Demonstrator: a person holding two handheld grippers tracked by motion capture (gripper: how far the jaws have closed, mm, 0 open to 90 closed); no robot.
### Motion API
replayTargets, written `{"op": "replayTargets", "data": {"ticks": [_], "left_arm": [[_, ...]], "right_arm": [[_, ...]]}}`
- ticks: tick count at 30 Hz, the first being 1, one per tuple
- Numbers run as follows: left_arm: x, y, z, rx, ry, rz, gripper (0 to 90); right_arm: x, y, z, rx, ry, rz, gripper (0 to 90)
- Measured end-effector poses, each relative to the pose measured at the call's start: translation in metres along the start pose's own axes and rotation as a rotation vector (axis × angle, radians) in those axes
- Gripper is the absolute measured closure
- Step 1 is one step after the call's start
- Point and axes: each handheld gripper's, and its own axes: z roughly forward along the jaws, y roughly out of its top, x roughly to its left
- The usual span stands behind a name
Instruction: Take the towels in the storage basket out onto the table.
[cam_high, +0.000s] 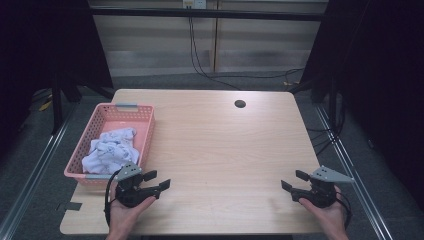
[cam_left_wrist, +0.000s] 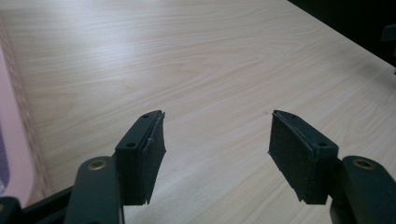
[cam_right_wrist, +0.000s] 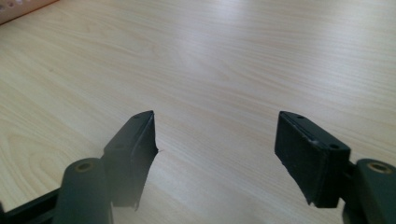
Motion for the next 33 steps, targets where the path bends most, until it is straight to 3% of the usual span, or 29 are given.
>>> {"op": "replayTargets", "data": {"ticks": [8,17,20,25,29,33], "left_arm": [[-0.003,0.000,0.006,0.021,-0.030,0.019,35.9],[-0.015,0.004,0.002,0.045,-0.068,0.040,36.1],[-0.017,0.006,-0.006,0.019,-0.103,-0.021,36.1],[-0.018,0.015,-0.024,0.015,-0.082,0.003,35.8],[-0.008,0.020,-0.042,0.009,-0.039,0.021,34.3],[0.006,0.021,-0.058,-0.006,0.002,-0.001,32.7]], "right_arm": [[0.004,-0.001,0.002,0.019,0.056,-0.022,28.2],[0.007,-0.001,0.001,0.030,0.060,-0.032,27.3],[0.010,0.000,0.002,0.038,0.063,-0.044,26.7],[0.015,0.001,0.001,0.009,0.083,-0.072,26.6],[0.017,0.001,0.004,0.026,0.090,-0.082,26.3],[0.016,0.001,0.004,0.028,0.089,-0.080,27.5]]}}
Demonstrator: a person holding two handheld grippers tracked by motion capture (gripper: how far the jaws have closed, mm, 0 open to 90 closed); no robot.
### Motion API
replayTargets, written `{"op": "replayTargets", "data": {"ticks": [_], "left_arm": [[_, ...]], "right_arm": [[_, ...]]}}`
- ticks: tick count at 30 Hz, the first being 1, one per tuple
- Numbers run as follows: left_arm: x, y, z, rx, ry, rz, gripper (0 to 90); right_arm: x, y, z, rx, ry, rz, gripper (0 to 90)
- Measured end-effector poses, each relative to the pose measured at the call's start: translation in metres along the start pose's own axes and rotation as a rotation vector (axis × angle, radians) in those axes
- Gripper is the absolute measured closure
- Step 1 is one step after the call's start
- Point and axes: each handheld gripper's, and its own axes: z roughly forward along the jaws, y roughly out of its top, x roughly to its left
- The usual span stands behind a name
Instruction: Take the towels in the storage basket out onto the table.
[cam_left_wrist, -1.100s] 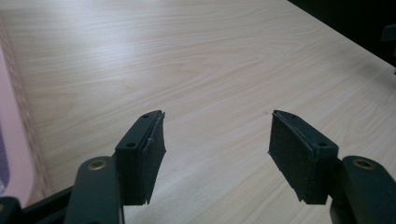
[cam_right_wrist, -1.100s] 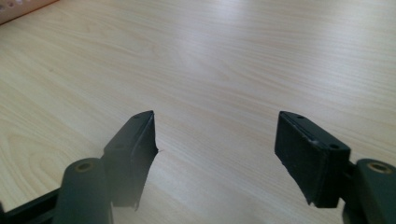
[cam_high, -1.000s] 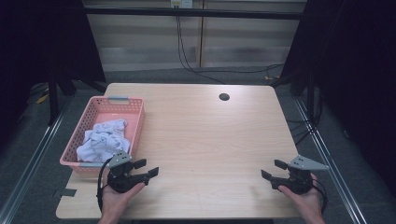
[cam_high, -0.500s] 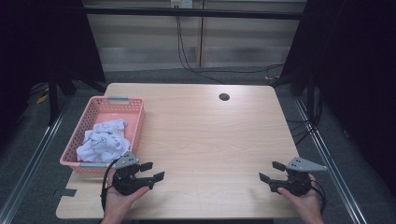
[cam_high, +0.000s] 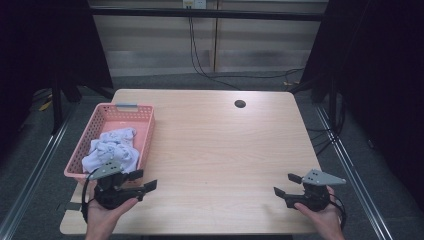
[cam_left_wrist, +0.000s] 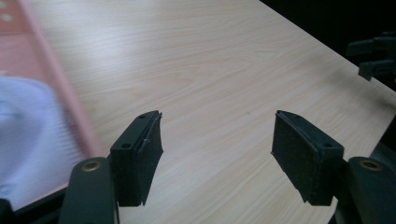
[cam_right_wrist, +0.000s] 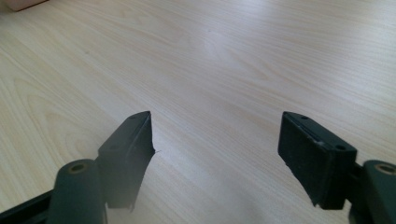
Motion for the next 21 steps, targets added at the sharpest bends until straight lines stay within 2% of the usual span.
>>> {"op": "replayTargets", "data": {"ticks": [3,5,7,8,9,13,15,19,21], "left_arm": [[0.009,0.004,-0.008,0.008,0.020,-0.010,33.4],[0.013,0.009,-0.011,0.014,0.051,-0.012,33.8],[0.020,0.017,-0.014,0.039,0.076,0.016,33.2],[0.020,0.017,-0.014,0.039,0.076,0.016,32.7],[0.026,0.026,-0.018,0.050,0.110,0.020,31.8],[0.046,0.042,-0.024,0.063,0.144,0.018,28.5],[0.056,0.048,-0.026,0.065,0.167,-0.016,27.3],[0.074,0.056,-0.028,0.077,0.213,-0.042,23.0],[0.084,0.058,-0.026,0.107,0.237,-0.052,22.2]], "right_arm": [[0.000,0.001,0.002,0.004,-0.001,0.004,26.5],[0.000,0.002,0.004,0.003,0.001,0.001,26.2],[0.000,0.002,0.006,0.009,0.004,-0.002,25.8],[0.000,0.002,0.006,0.009,0.004,-0.002,25.8],[0.001,0.003,0.006,0.011,0.006,-0.007,26.0],[0.002,0.003,0.006,0.008,0.013,-0.011,26.5],[0.001,0.003,0.006,0.010,0.016,-0.009,26.1],[0.001,0.003,0.006,0.011,0.019,-0.003,25.3],[0.001,0.003,0.007,0.014,0.019,-0.002,25.2]]}}
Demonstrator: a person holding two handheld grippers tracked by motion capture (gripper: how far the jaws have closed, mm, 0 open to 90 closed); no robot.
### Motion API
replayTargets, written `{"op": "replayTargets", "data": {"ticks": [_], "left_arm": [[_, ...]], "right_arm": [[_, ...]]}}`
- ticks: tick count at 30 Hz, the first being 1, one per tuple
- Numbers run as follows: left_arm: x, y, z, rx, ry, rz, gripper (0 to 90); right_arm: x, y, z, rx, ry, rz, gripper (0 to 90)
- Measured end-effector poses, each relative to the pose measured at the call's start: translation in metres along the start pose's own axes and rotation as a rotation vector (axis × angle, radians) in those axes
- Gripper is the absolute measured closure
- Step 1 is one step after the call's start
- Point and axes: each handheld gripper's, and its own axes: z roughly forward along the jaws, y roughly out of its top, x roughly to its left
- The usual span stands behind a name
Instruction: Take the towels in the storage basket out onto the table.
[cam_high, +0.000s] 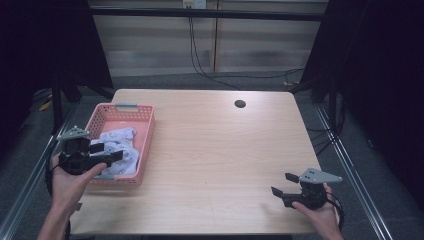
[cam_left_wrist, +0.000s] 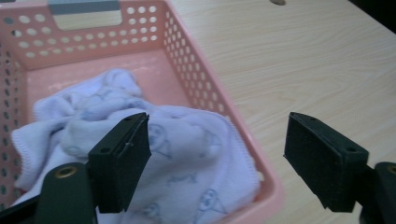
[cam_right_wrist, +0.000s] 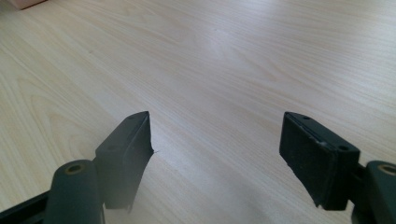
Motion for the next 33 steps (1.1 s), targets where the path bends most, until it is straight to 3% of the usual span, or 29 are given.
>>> {"op": "replayTargets", "data": {"ticks": [5,7,13,16,19,20,21,22,23,25,28,30,31,33], "left_arm": [[0.020,0.005,0.013,0.069,0.043,-0.017,19.0],[0.025,0.005,0.021,0.109,0.048,-0.013,16.6],[0.033,0.004,0.039,0.163,0.048,-0.015,15.5],[0.037,0.002,0.052,0.220,0.109,-0.024,14.8],[0.040,0.002,0.055,0.249,0.121,-0.025,12.5],[0.043,0.002,0.058,0.263,0.124,-0.033,8.0],[0.053,0.000,0.065,0.337,0.095,-0.072,1.2],[0.060,-0.002,0.070,0.370,0.058,-0.100,0.0],[0.064,-0.005,0.073,0.391,0.019,-0.140,0.0],[0.067,-0.007,0.079,0.412,0.011,-0.155,0.0],[0.065,-0.004,0.080,0.421,0.023,-0.120,0.0],[0.060,0.000,0.083,0.450,0.010,-0.098,1.4],[0.053,0.005,0.083,0.465,0.022,-0.048,1.6],[0.046,0.008,0.086,0.472,0.003,0.011,11.2]], "right_arm": [[0.000,0.000,0.001,0.003,0.000,-0.003,24.8],[0.000,0.000,0.002,0.005,0.006,-0.002,24.7],[0.000,0.000,0.002,0.009,0.010,-0.004,27.2],[0.000,0.000,0.002,0.011,0.013,-0.005,26.9],[0.000,0.000,0.002,0.011,0.016,-0.004,26.8],[0.000,0.000,0.002,0.013,0.017,-0.003,26.7],[0.000,0.000,0.002,0.012,0.017,-0.004,26.7],[0.000,0.000,0.002,0.013,0.017,-0.004,26.7],[0.000,0.000,0.002,0.013,0.018,-0.004,26.7],[0.000,0.000,0.002,0.011,0.021,-0.001,26.7],[0.000,0.000,0.003,0.017,0.022,-0.002,26.7],[0.000,0.000,0.003,0.017,0.022,-0.001,26.7],[0.000,0.001,0.004,0.021,0.018,-0.001,26.7],[0.000,0.001,0.003,0.019,0.019,-0.002,26.7]]}}
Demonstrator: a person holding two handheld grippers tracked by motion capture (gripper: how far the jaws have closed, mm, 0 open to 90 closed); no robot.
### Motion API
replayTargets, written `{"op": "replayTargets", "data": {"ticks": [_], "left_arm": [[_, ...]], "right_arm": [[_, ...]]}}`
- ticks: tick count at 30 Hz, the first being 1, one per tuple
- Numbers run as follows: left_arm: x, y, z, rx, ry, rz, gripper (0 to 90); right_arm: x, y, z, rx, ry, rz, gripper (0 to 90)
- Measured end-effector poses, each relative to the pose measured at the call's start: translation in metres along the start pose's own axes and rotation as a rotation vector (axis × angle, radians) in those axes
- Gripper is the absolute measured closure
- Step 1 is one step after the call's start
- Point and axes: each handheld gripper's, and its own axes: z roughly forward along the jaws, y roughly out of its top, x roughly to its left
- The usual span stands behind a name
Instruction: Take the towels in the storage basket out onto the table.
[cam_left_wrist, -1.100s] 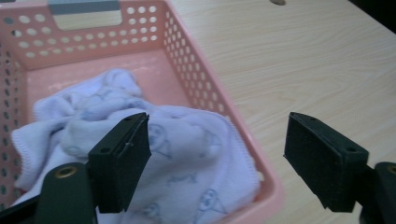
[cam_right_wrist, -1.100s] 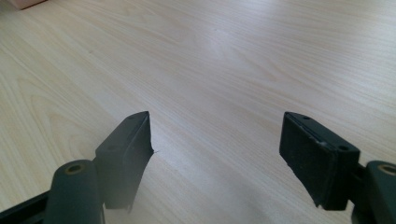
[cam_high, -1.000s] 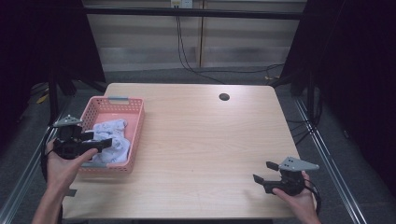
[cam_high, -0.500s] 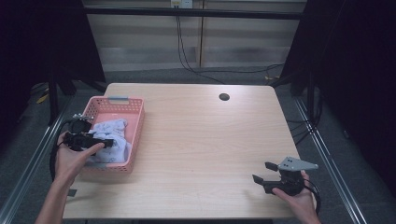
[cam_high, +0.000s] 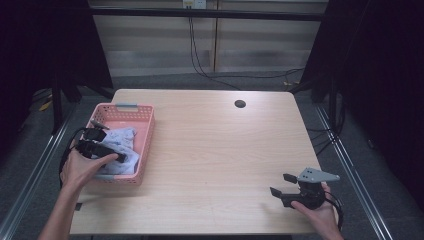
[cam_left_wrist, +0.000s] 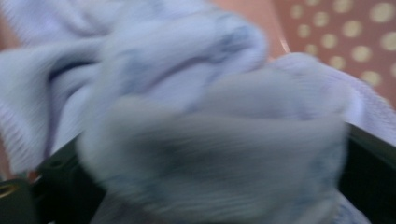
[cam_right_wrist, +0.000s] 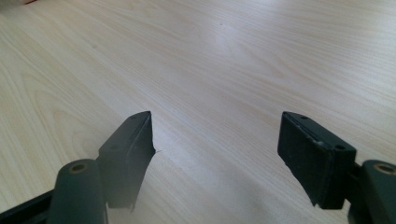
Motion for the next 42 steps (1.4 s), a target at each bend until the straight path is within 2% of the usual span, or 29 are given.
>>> {"op": "replayTargets", "data": {"ticks": [1,3,8,10,12,14,15,19,20,24,28,30,34,36,37,39,42], "left_arm": [[-0.003,0.001,0.003,0.019,0.015,0.011,11.6],[-0.006,0.004,0.011,0.050,0.037,0.007,9.4],[0.000,0.008,0.023,0.103,0.024,-0.030,2.3],[-0.001,0.011,0.026,0.128,0.035,-0.018,1.5],[-0.003,0.013,0.029,0.140,0.047,-0.042,0.0],[-0.005,0.016,0.032,0.156,0.068,-0.041,0.0],[-0.005,0.017,0.033,0.159,0.070,-0.055,0.0],[-0.003,0.017,0.035,0.158,0.069,-0.070,0.8],[-0.004,0.017,0.034,0.164,0.079,-0.055,3.1],[-0.006,0.016,0.033,0.158,0.086,-0.055,18.2],[-0.004,0.015,0.029,0.149,0.084,-0.058,29.0],[-0.003,0.015,0.027,0.147,0.086,-0.045,33.8],[0.000,0.013,0.023,0.131,0.057,-0.055,44.1],[0.002,0.011,0.022,0.110,0.046,-0.054,46.8],[0.004,0.011,0.020,0.117,0.035,-0.046,48.0],[0.005,0.010,0.019,0.106,0.018,-0.064,49.7],[0.010,0.009,0.014,0.085,-0.016,-0.062,52.3]], "right_arm": [[0.000,0.000,0.000,0.002,0.001,0.000,26.7],[0.000,0.000,0.001,0.009,0.003,-0.005,26.7],[0.000,0.000,0.001,0.008,0.012,-0.008,26.8],[0.000,0.000,0.001,0.010,0.014,-0.010,27.0],[0.001,0.000,0.001,0.013,0.015,-0.010,27.1],[0.001,0.000,0.002,0.016,0.016,-0.012,27.1],[0.001,0.000,0.002,0.017,0.017,-0.011,27.1],[0.001,0.001,0.002,0.017,0.026,-0.016,27.3],[0.001,0.001,0.002,0.016,0.028,-0.016,27.4],[0.002,0.000,0.002,0.022,0.032,-0.019,27.5],[0.002,0.000,0.002,0.022,0.034,-0.020,27.5],[0.001,0.000,0.002,0.021,0.036,-0.019,27.5],[0.001,0.001,0.002,0.022,0.032,-0.020,27.4],[0.001,0.001,0.003,0.023,0.032,-0.017,27.4],[0.001,0.001,0.004,0.023,0.032,-0.018,27.3],[0.001,0.001,0.004,0.027,0.032,-0.017,27.1],[0.001,0.002,0.005,0.027,0.030,-0.015,27.0]]}}
